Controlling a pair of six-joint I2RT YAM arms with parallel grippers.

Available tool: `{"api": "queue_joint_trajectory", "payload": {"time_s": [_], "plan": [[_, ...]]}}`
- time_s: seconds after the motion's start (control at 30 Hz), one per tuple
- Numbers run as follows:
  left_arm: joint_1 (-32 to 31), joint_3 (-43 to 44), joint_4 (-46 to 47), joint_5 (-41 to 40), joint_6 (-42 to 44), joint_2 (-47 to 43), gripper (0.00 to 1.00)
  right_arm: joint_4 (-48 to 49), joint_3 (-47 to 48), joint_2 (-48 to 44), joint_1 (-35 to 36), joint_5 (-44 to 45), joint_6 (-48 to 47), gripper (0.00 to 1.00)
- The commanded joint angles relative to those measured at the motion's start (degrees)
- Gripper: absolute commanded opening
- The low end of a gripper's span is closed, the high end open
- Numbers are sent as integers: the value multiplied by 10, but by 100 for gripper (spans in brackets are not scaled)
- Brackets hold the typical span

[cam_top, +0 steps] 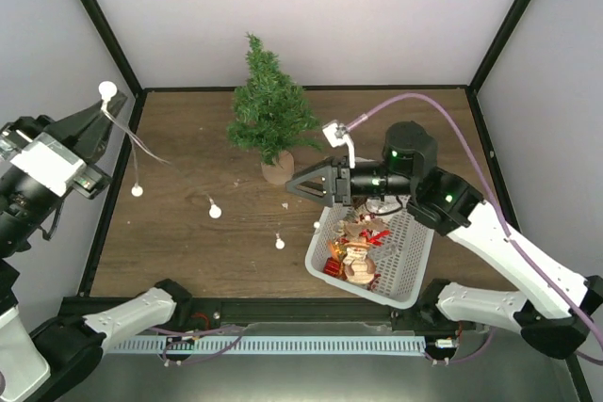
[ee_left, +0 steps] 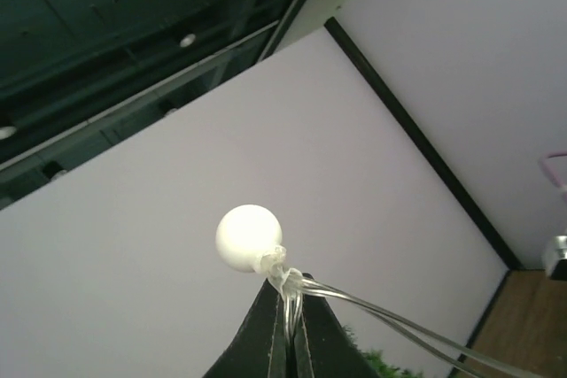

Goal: Decorate the small christmas tree

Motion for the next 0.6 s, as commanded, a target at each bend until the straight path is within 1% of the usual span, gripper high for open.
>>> {"api": "queue_joint_trajectory", "payload": {"time_s": [0.0,0.07,0.17,0.3,0.4,0.5,0.57], "plan": [[2,30,-5,-43,26,13,0,-108,-22,-52,3,127,-86,53],[3,49,-10,-54,27,18,0,-120,-49,-75,3,158,-100,55],[2,58,-10,-62,29,20,0,-157,-89,-105,3,216,-112,56],[2,60,-5,-81,36,21,0,-194,-130,-118,14,267,-116,58],[2,63,-1,-89,41,23,0,-224,-146,-102,73,359,-109,59],[2,64,0,-96,44,25,0,-265,-135,-62,164,475,-86,60],[2,63,-1,-98,43,26,0,-287,-124,-38,213,539,-68,60]]}}
